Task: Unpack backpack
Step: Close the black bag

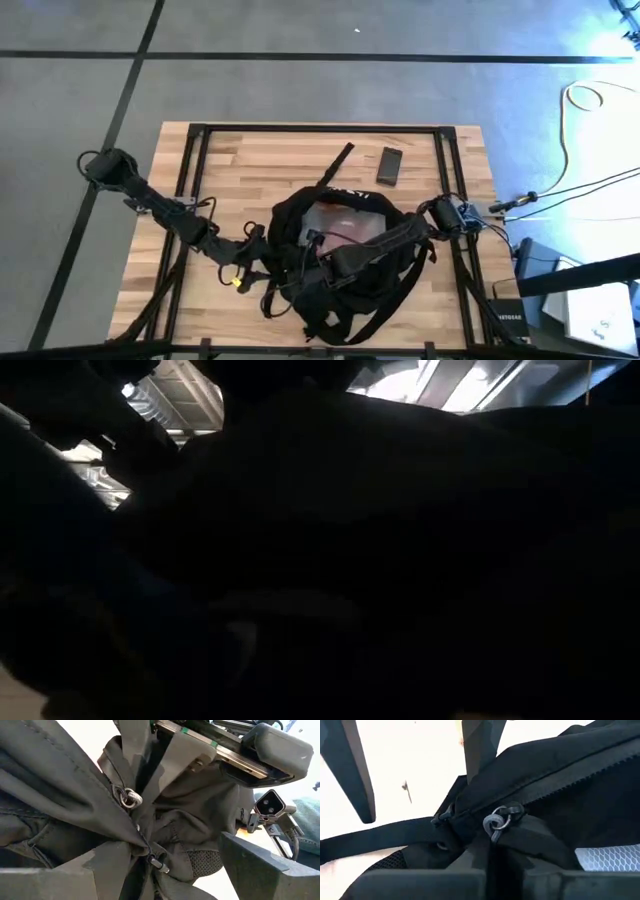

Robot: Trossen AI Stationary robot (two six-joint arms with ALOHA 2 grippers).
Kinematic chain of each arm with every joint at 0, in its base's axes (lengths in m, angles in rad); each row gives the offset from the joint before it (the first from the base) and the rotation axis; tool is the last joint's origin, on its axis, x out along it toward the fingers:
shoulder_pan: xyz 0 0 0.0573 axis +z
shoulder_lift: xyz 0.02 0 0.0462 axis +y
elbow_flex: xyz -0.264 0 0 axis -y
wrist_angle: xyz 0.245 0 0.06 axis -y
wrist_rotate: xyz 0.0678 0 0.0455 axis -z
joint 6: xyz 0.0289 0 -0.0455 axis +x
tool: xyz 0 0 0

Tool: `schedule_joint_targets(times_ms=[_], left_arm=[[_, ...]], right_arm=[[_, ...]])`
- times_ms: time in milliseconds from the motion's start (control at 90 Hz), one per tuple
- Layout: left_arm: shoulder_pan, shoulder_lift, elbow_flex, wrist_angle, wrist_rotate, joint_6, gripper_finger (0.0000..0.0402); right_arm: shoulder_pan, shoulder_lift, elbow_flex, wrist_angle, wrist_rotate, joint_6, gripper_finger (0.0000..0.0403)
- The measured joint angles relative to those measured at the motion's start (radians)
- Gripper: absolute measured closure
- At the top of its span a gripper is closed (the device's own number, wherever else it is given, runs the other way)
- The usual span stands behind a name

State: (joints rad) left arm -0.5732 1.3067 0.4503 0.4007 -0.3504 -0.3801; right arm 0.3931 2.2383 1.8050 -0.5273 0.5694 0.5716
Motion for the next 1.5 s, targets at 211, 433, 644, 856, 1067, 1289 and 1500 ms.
schedule_joint_targets(times_ms=[211,433,644,856,1067,1289,1500], left_arm=[[0.000,0.000,0.000,0.004,-0.002,-0.005,0.0123],[0.000,-0.001,0.000,0.012,-0.005,-0.015,0.0123],[-0.001,0.000,0.000,0.021,0.007,-0.050,0.0123],[-0.001,0.000,0.000,0.045,0.006,-0.059,0.0123],[0.000,0.000,0.000,0.053,-0.009,-0.084,0.0123],[0.010,0.000,0.000,0.004,-0.050,-0.034,0.0123],[0.010,0.000,0.000,-0.056,-0.133,-0.011,0.0123]], right_arm=[[0.001,-0.007,0.000,-0.011,0.018,-0.003,0.0400],[0.010,-0.065,0.000,-0.019,0.007,-0.026,0.0402],[0.011,-0.074,0.000,0.025,-0.097,-0.030,0.0403],[0.011,-0.071,0.000,0.053,-0.126,-0.033,0.0403],[0.011,-0.068,0.000,0.104,-0.185,-0.061,0.0403],[0.011,-0.068,0.000,0.111,-0.187,-0.080,0.0403],[0.011,-0.068,0.000,0.106,-0.186,-0.083,0.0403]])
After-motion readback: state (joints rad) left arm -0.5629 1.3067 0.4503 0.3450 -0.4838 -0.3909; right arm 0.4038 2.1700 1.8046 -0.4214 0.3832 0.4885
